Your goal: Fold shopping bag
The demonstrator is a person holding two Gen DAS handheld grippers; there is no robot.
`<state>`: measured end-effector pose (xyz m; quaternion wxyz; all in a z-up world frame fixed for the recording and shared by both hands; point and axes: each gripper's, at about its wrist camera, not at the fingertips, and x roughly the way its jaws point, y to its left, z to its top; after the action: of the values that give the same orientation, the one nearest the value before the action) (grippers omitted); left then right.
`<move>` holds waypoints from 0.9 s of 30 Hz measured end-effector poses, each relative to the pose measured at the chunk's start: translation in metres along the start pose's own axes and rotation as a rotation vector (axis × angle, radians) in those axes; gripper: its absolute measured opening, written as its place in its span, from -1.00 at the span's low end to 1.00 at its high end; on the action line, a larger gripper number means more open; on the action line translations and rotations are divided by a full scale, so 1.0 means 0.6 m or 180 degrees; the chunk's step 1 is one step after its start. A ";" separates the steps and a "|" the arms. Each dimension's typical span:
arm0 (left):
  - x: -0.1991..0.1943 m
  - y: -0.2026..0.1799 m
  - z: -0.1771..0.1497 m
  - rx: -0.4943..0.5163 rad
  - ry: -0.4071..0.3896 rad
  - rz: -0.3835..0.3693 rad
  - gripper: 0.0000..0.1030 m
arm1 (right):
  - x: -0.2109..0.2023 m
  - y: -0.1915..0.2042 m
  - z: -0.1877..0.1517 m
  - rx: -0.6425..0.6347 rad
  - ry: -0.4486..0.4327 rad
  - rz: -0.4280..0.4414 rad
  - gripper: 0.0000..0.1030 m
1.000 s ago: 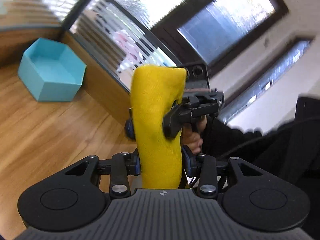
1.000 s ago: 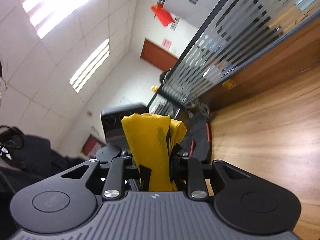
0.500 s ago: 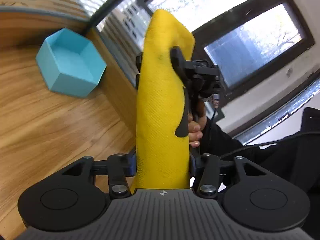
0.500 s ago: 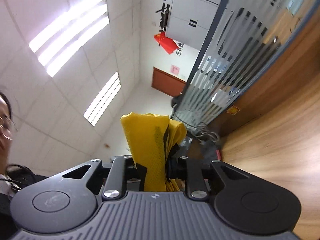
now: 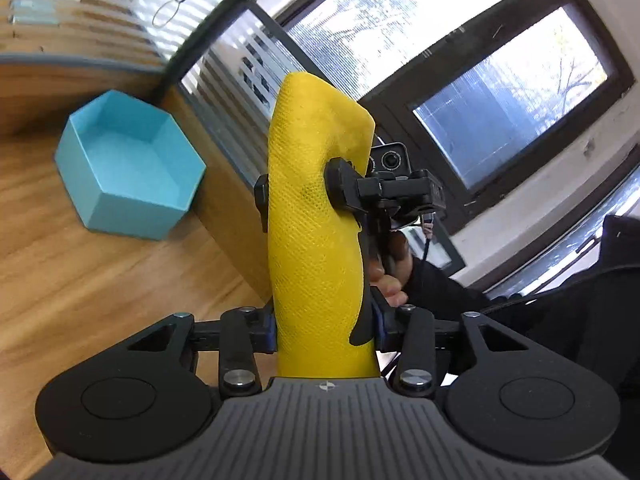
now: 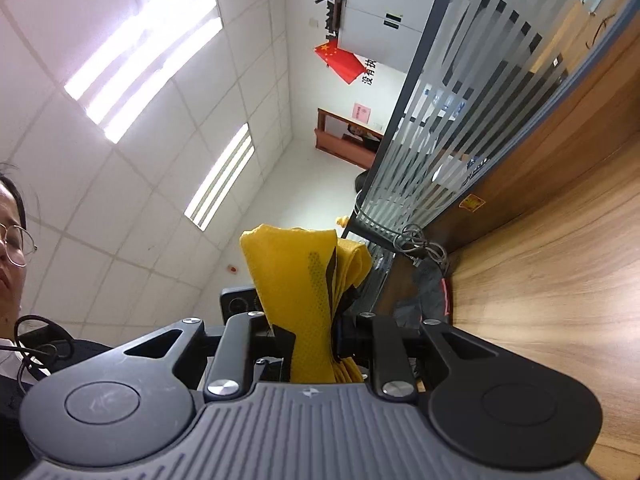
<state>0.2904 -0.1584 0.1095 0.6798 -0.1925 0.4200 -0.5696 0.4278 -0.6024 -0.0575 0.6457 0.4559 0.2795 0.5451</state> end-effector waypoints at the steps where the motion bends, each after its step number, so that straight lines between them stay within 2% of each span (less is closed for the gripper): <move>1: 0.004 0.000 -0.004 -0.0052 -0.0037 0.0045 -0.23 | -0.003 -0.003 0.001 0.0025 0.0003 0.0013 -0.54; 5: 0.016 0.002 -0.025 -0.0178 -0.0110 0.0229 -0.28 | -0.010 -0.026 0.003 0.0200 0.0053 0.0016 -0.36; 6: 0.014 0.013 -0.029 -0.0213 -0.0129 0.0313 -0.28 | -0.012 -0.028 0.002 0.0200 0.0074 -0.0048 -0.29; 8: 0.008 0.036 -0.038 -0.0293 -0.0174 0.0488 -0.28 | -0.010 -0.034 0.004 0.0234 0.0112 -0.0152 -0.01; 10: -0.004 0.078 -0.049 -0.0501 -0.0280 0.0730 -0.29 | -0.031 -0.049 0.010 0.0287 -0.0040 -0.0393 0.07; 13: -0.010 0.139 -0.067 -0.0823 -0.0382 0.1097 -0.30 | -0.060 -0.063 0.017 0.0271 -0.0292 -0.0935 0.06; 15: -0.007 0.168 -0.076 -0.0968 -0.0401 0.1239 -0.29 | -0.058 -0.051 0.025 -0.0095 -0.0384 -0.1846 0.05; 16: -0.001 0.187 -0.083 -0.1090 -0.0405 0.1283 -0.29 | -0.053 -0.046 0.028 -0.0252 -0.0420 -0.2137 -0.08; 17: 0.002 0.196 -0.087 -0.1162 -0.0432 0.1294 -0.29 | -0.045 -0.039 0.036 -0.0505 -0.0503 -0.2432 -0.39; 18: 0.005 0.204 -0.091 -0.1223 -0.0463 0.1300 -0.29 | -0.036 -0.031 0.044 -0.0796 -0.0604 -0.2742 -0.62; 19: 0.009 0.208 -0.093 -0.1249 -0.0481 0.1297 -0.29 | -0.027 -0.023 0.053 -0.1090 -0.0704 -0.3049 -1.00; 20: 0.013 0.212 -0.095 -0.1269 -0.0497 0.1293 -0.29 | -0.018 -0.015 0.062 -0.1387 -0.0804 -0.3353 -1.00; 21: 0.017 0.216 -0.096 -0.1299 -0.0506 0.1284 -0.29 | -0.014 -0.011 0.067 -0.1486 -0.0844 -0.3441 -1.00; 25: 0.026 0.221 -0.095 -0.1361 -0.0529 0.1281 -0.29 | 0.032 -0.008 0.152 -0.2345 -0.1212 -0.3979 -1.00; 27: 0.025 0.220 -0.094 -0.1392 -0.0535 0.1338 -0.29 | 0.046 -0.025 0.192 -0.2571 -0.1339 -0.4184 -1.00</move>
<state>0.3266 -0.1237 -0.0256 0.7575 -0.2894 0.5054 -0.2948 0.5407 -0.6083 -0.0178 0.9892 0.0219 0.1444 0.0147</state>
